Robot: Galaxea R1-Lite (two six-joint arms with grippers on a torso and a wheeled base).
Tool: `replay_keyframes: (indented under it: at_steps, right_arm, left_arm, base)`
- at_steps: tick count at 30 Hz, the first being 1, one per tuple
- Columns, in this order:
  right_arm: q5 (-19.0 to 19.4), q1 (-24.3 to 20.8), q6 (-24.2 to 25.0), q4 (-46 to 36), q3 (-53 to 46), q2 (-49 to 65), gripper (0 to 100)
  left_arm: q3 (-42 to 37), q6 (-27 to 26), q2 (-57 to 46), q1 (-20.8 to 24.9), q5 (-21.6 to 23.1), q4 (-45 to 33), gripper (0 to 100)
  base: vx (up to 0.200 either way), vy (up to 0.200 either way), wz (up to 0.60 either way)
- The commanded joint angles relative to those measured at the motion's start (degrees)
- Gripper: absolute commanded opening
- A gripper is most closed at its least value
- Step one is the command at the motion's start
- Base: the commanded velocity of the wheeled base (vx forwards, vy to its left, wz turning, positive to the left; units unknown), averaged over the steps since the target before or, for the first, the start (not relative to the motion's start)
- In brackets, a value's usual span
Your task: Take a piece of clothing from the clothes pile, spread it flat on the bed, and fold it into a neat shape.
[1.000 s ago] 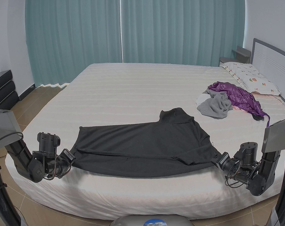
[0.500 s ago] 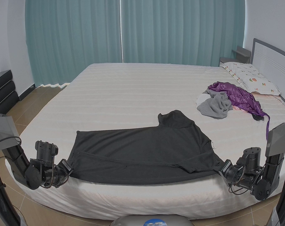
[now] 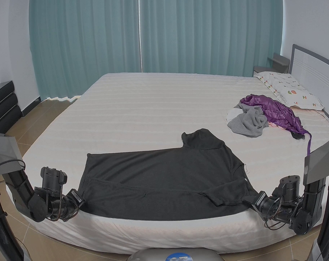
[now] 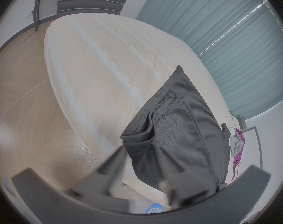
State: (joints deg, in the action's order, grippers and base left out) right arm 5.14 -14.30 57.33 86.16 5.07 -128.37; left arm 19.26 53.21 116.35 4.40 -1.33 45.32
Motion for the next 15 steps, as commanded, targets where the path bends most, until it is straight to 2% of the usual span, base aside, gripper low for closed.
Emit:
replay_keyframes:
  at_steps: [1,3,12,13,15]
  right_arm:
    - [0.04,-0.38,-0.47,1.29,-1.64,0.31,100]
    - [-0.05,0.24,-1.61,3.57,-2.96,2.86,100]
    - [-0.31,6.21,-7.41,3.49,-4.19,11.47,100]
    - [-0.22,8.67,-9.34,3.57,-4.1,11.3,100]
    - [0.04,10.17,-9.87,3.57,-3.93,10.77,100]
  left_arm:
    - [0.07,0.14,-0.24,-0.01,0.01,0.03,100]
    - [-0.01,0.23,-1.74,-0.18,0.01,-0.06,100]
    - [1.04,-0.92,-11.85,-4.14,0.1,-0.68,100]
    - [1.57,-3.03,-13.25,-4.58,0.36,-0.76,100]
    - [2.62,-5.14,-13.43,-4.75,1.77,-0.94,100]
  base:
    - [0.0,0.0,0.0]
    - [0.0,0.0,0.0]
    - [0.0,0.0,0.0]
    - [0.0,0.0,0.0]
    - [0.0,0.0,0.0]
